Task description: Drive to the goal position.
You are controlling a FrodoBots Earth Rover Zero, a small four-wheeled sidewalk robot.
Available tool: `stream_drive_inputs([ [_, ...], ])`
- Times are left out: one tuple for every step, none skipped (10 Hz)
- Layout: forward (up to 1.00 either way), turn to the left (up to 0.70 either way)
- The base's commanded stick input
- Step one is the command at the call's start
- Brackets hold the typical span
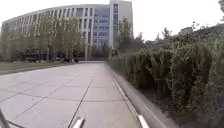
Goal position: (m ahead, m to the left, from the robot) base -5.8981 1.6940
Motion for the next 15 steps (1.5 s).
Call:
stream_drive_inputs([
  [0.04, 0.00],
  [0.04, 0.00],
  [0.04, 0.00],
  [0.04, 0.00],
  [0.04, 0.00],
  [0.04, 0.00],
  [0.04, 0.00],
  [0.04, 0.00],
  [0.04, 0.00],
  [0.04, 0.00],
  [0.04, 0.00],
  [0.04, 0.00],
  [0.04, 0.00],
  [0.04, 0.00],
  [0.04, 0.00],
])
